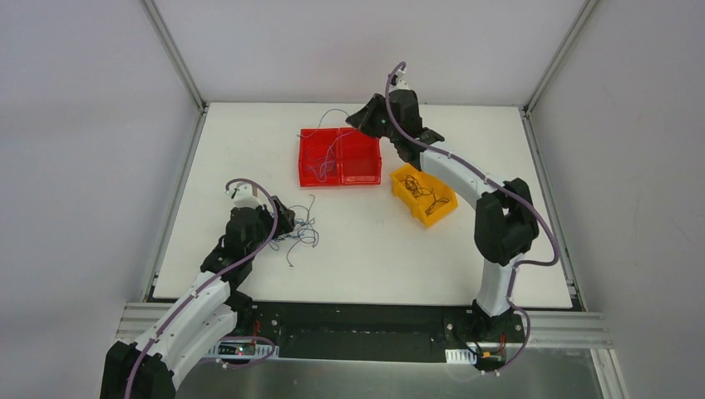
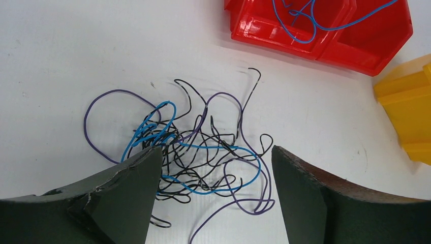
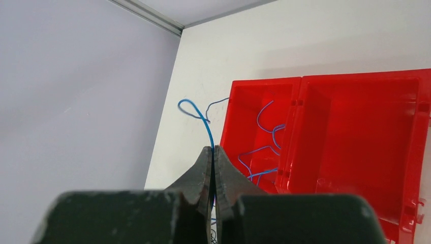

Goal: Untangle the cables

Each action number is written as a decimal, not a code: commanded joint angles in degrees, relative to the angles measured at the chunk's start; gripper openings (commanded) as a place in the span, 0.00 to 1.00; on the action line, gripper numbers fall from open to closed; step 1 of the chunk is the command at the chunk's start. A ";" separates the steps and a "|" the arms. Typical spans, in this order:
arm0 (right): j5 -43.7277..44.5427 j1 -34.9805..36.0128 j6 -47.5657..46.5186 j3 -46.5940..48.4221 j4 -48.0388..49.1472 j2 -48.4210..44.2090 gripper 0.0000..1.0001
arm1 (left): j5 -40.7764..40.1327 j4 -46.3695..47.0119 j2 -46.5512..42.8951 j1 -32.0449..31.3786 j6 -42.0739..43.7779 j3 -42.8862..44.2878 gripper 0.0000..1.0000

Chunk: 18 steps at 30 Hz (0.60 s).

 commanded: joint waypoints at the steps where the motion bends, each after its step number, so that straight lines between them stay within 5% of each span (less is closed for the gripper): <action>1: 2.44 0.32 -2.86 -2.63 2.77 -4.89 0.00 | -0.75 1.22 -0.86 0.28 0.93 0.40 0.80; 18: 6.70 -0.39 -4.47 -7.71 1.53 -10.65 0.00 | -0.86 1.05 -0.65 0.28 1.02 0.47 0.80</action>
